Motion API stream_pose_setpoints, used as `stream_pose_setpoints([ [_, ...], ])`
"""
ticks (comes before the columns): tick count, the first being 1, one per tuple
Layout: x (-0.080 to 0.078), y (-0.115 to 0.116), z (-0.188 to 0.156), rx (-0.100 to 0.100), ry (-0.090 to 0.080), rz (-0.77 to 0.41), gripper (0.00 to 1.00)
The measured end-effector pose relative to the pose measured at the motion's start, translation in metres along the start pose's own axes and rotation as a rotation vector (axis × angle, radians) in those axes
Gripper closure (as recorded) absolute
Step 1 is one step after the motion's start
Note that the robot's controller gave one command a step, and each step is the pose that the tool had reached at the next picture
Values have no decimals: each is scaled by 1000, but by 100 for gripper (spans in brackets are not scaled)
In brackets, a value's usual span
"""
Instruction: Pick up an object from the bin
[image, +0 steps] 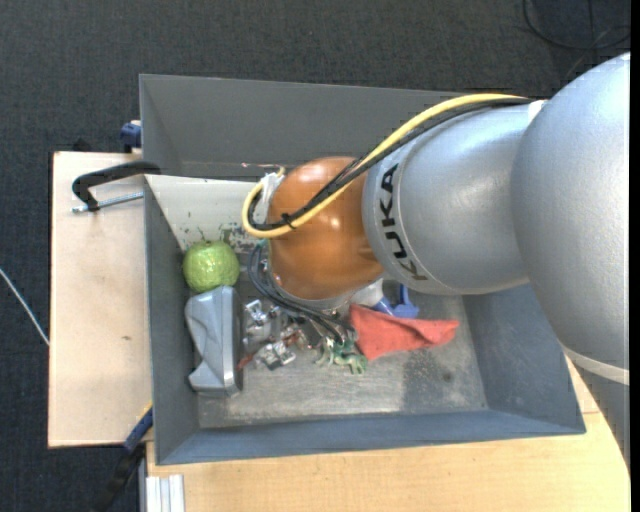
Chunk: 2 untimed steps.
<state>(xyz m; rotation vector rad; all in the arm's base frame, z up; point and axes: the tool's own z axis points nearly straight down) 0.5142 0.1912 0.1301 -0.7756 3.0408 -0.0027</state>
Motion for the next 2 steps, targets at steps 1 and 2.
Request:
stream_pose_setpoints([
  [1,0,0,1,0,2,0,100],
  [2,-7,2,-116,-3,-3,-57,100],
])
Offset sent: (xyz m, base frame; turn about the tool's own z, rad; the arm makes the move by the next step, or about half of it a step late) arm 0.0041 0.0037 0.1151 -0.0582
